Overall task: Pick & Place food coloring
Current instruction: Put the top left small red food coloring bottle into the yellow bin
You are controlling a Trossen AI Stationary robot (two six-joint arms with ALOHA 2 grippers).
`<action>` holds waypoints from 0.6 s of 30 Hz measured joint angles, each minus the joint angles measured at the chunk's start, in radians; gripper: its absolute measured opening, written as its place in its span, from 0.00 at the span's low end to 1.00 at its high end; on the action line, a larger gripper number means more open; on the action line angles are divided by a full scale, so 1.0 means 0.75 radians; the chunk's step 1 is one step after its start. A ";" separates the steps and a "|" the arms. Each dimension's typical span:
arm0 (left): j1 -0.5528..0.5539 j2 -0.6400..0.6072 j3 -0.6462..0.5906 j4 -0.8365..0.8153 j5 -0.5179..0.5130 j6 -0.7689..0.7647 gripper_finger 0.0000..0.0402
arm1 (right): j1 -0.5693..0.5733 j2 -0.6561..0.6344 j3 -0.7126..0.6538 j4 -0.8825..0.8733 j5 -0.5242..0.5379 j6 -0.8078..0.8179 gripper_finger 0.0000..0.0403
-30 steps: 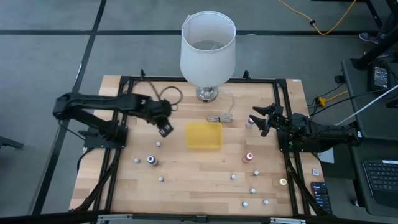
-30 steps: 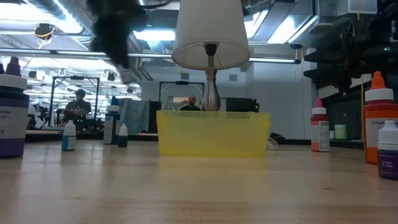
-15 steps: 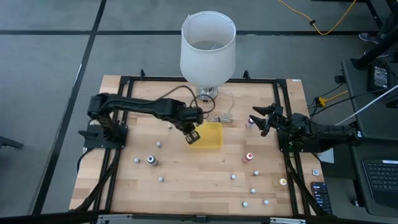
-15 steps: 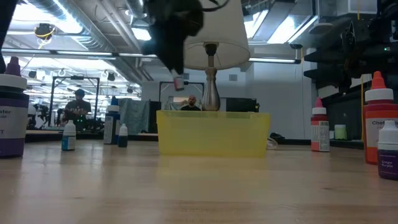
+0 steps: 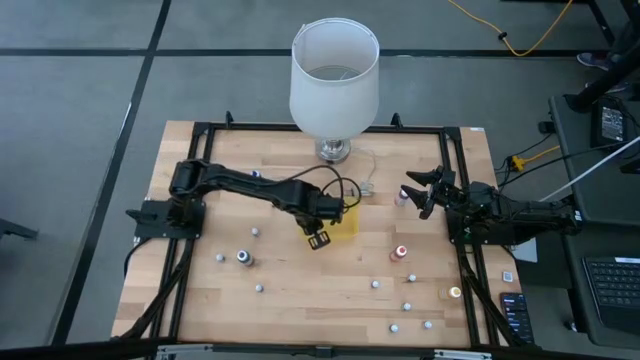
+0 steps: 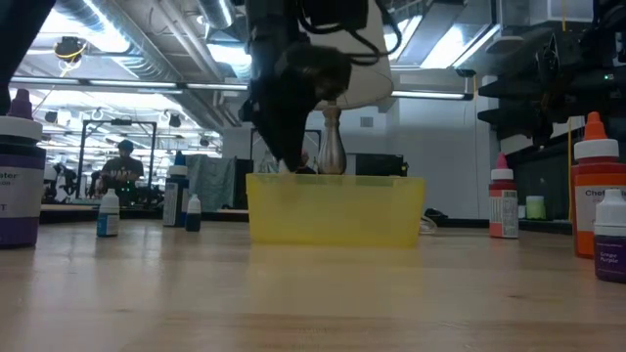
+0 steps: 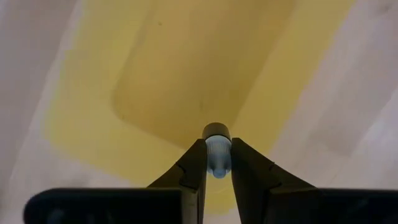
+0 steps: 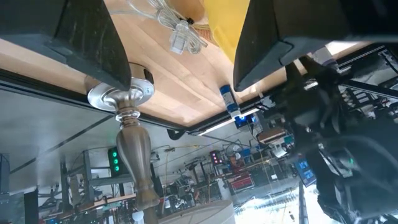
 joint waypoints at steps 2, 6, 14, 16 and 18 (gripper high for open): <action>-0.001 0.021 -0.001 -0.001 -0.001 0.013 0.12 | 0.000 0.001 0.000 -0.001 0.000 0.000 0.70; -0.006 0.035 -0.031 0.020 -0.003 0.021 0.12 | 0.000 0.000 0.000 0.000 0.000 0.000 0.70; -0.007 0.037 -0.106 0.076 -0.006 0.027 0.12 | 0.000 0.000 0.000 0.000 0.000 0.000 0.70; -0.007 0.037 -0.111 0.074 -0.006 0.036 0.13 | 0.000 0.000 0.000 -0.001 0.000 0.000 0.70; -0.007 0.037 -0.111 0.077 -0.007 0.036 0.15 | 0.000 0.000 0.000 0.000 0.000 0.000 0.70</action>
